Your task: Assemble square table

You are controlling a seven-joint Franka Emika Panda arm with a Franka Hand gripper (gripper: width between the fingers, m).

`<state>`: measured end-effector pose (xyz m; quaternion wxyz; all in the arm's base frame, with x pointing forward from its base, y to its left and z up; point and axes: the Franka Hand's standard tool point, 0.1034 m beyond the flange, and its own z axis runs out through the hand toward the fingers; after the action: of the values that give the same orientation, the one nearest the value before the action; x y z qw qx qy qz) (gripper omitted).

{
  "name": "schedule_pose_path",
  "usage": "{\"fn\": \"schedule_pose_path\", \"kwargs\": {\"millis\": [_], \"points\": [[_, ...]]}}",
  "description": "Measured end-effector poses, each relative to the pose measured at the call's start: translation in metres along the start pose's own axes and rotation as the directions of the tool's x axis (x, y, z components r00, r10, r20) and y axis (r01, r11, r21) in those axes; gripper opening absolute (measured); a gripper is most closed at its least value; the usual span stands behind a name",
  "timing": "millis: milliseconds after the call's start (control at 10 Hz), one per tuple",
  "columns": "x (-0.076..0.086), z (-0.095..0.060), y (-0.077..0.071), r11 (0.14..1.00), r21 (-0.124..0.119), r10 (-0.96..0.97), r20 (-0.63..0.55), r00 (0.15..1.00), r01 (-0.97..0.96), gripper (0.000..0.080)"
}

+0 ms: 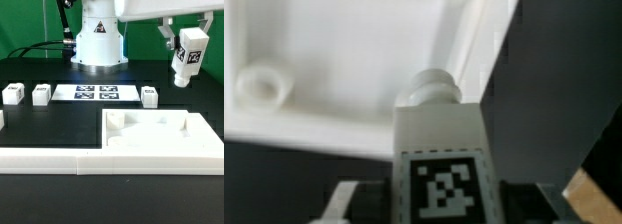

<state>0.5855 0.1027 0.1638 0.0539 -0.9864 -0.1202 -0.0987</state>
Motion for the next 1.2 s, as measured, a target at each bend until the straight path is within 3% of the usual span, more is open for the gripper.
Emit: {"fn": "schedule_pose_path", "kwargs": {"millis": [100, 200, 400, 700, 900, 1200], "points": [[0.023, 0.004, 0.013, 0.999, -0.031, -0.039, -0.127, 0.991, 0.035, 0.0290], [0.031, 0.006, 0.018, 0.997, -0.049, -0.071, -0.176, 0.982, 0.064, 0.0290], [0.031, 0.004, 0.029, 0.992, -0.110, -0.098, -0.330, 0.939, 0.065, 0.0290], [0.027, 0.010, 0.027, 0.992, -0.102, -0.096, -0.308, 0.947, 0.068, 0.0290], [0.020, 0.040, 0.020, 0.994, -0.079, -0.093, -0.273, 0.957, 0.074, 0.0290], [0.015, 0.066, 0.006, 0.995, -0.052, -0.095, -0.254, 0.962, 0.085, 0.0290]]}}
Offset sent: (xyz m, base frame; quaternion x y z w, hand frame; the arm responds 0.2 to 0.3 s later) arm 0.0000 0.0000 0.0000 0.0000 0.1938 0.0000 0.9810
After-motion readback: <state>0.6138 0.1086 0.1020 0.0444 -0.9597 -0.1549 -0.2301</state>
